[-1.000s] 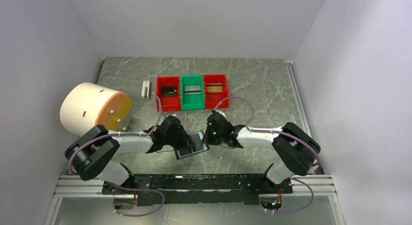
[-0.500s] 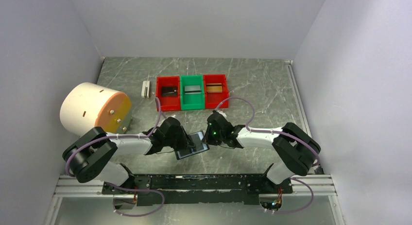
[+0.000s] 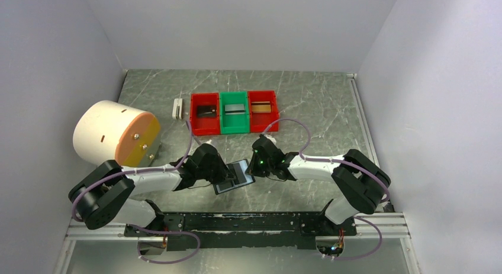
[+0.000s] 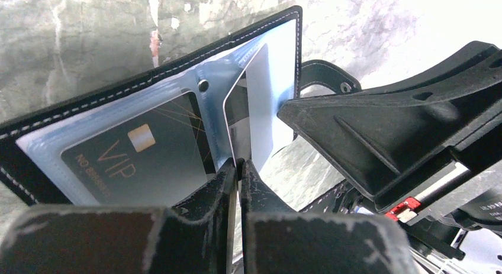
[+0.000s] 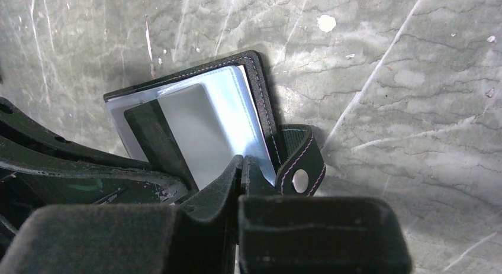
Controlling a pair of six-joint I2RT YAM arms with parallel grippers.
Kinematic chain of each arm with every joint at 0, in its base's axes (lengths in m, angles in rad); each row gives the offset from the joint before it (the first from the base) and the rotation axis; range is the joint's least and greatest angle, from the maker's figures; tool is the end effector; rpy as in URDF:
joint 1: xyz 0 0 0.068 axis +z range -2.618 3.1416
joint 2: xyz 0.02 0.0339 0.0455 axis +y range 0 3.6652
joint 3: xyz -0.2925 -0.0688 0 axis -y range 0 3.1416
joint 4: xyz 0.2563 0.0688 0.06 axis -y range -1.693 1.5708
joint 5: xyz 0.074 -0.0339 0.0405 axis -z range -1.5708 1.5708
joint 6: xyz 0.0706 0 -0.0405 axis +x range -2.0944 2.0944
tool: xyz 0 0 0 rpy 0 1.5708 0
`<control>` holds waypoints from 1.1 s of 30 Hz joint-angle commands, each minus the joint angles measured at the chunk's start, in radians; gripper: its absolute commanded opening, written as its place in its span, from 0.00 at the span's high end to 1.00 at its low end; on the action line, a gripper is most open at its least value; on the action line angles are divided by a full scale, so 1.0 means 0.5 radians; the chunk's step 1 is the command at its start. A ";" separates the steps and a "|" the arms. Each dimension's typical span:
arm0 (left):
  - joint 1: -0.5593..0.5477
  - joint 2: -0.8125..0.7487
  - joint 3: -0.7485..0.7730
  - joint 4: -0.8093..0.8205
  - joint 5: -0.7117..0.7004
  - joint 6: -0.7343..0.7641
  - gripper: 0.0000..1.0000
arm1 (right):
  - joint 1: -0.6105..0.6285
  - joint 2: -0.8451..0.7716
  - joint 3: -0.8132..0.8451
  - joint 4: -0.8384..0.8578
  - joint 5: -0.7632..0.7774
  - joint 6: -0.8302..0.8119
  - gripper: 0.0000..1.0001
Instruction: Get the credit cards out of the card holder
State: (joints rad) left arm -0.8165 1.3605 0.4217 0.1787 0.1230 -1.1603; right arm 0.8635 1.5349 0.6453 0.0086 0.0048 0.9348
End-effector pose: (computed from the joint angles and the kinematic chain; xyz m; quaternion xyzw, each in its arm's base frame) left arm 0.1739 -0.1977 0.1289 -0.1330 0.9079 -0.3598 0.1693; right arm 0.2014 0.2351 0.1330 0.0344 0.9405 0.2633 0.2122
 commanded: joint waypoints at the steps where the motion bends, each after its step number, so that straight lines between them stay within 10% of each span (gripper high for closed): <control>1: -0.015 -0.031 0.000 -0.082 -0.107 0.043 0.91 | -0.013 0.090 -0.053 -0.220 0.194 -0.032 1.00; 16: -0.012 -0.245 0.073 -0.359 -0.176 0.159 0.91 | -0.013 -0.004 0.006 -0.224 0.173 -0.074 0.97; 33: 0.031 -0.586 0.211 -0.674 -0.308 0.365 0.91 | -0.012 -0.332 0.021 0.133 -0.162 -0.196 0.58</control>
State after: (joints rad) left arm -0.8089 1.1172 0.4767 -0.1036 0.0223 -1.0264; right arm 0.8593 1.4250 0.6559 -0.0029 -0.0345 0.8600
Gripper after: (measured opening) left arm 0.093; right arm 0.375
